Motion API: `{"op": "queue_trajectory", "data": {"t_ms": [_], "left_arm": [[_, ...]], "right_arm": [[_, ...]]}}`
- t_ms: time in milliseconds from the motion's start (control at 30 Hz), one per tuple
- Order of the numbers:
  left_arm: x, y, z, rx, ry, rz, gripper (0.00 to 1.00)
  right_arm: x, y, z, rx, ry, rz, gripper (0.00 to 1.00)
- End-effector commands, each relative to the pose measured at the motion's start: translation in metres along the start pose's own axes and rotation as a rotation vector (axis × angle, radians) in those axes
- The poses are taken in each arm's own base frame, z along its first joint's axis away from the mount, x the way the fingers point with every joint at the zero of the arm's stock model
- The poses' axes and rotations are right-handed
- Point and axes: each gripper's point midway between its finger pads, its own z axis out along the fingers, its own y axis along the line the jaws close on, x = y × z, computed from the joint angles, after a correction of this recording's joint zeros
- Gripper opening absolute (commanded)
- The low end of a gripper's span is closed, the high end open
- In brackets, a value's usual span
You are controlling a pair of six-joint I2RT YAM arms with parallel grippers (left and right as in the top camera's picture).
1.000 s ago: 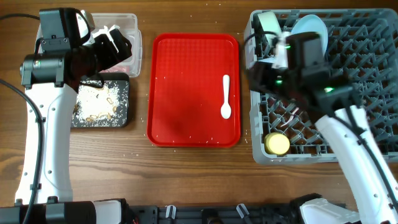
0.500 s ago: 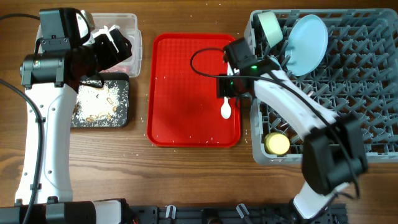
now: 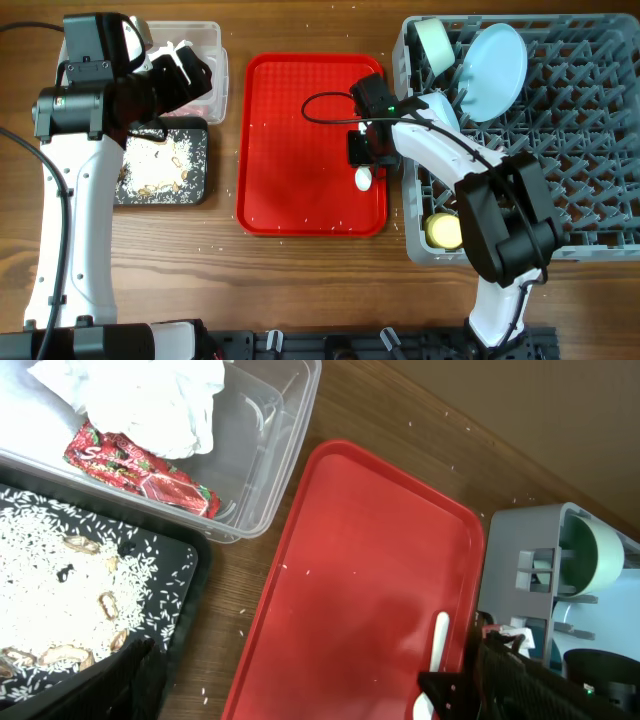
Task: Sort waste into correct bins and load items into the dishwasher rack
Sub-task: 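Return the right gripper to the white spoon and grasp it, then carry the white spoon right and drop it into the rack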
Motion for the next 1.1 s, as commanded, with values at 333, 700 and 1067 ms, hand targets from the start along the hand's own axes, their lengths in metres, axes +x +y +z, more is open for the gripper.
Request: {"op": "queue_trajectory", "data": {"t_ms": [333,700,1067], "left_arm": [[-0.003,0.004,0.001,-0.013,-0.008,0.002,1.0],[-0.004,0.004,0.001,-0.013,-0.008,0.002,1.0],[-0.004,0.004,0.001,-0.013,-0.008,0.002,1.0]], "right_arm": [[-0.001,0.018,-0.007,-0.08,0.032,-0.085,0.05],[-0.042,0.039,-0.183,-0.135,-0.287,-0.161,0.04],[0.019,-0.136,-0.319,0.222,-0.527,0.445,0.04]]}}
